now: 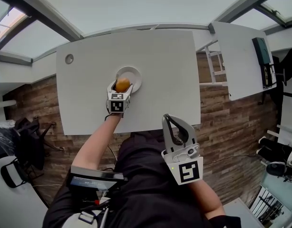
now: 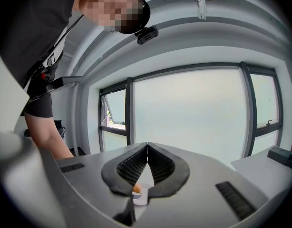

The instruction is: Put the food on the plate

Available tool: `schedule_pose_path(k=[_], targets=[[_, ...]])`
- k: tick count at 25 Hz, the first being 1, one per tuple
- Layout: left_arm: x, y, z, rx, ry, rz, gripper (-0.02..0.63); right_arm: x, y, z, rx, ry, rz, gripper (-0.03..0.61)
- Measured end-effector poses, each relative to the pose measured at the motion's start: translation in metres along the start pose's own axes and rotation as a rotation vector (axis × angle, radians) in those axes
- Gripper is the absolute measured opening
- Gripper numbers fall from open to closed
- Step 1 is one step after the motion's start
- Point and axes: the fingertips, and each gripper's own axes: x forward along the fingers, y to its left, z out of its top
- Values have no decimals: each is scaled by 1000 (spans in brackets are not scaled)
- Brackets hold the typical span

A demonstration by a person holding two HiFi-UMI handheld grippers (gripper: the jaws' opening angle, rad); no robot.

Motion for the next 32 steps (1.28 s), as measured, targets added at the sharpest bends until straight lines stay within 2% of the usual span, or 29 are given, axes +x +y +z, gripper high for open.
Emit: schedule_pose_path(k=[14,22,32], targets=[[8,-2,-11,25,48,-29,336,-8,-11,1,-12,-7,-45,8],[13,-13,-2,36,29,-48,336,-16,-12,1,-8,-10,-61,8],[19,-15,-14,51,93,-83,336,-23,-12,1,-7,-12,-77,8]])
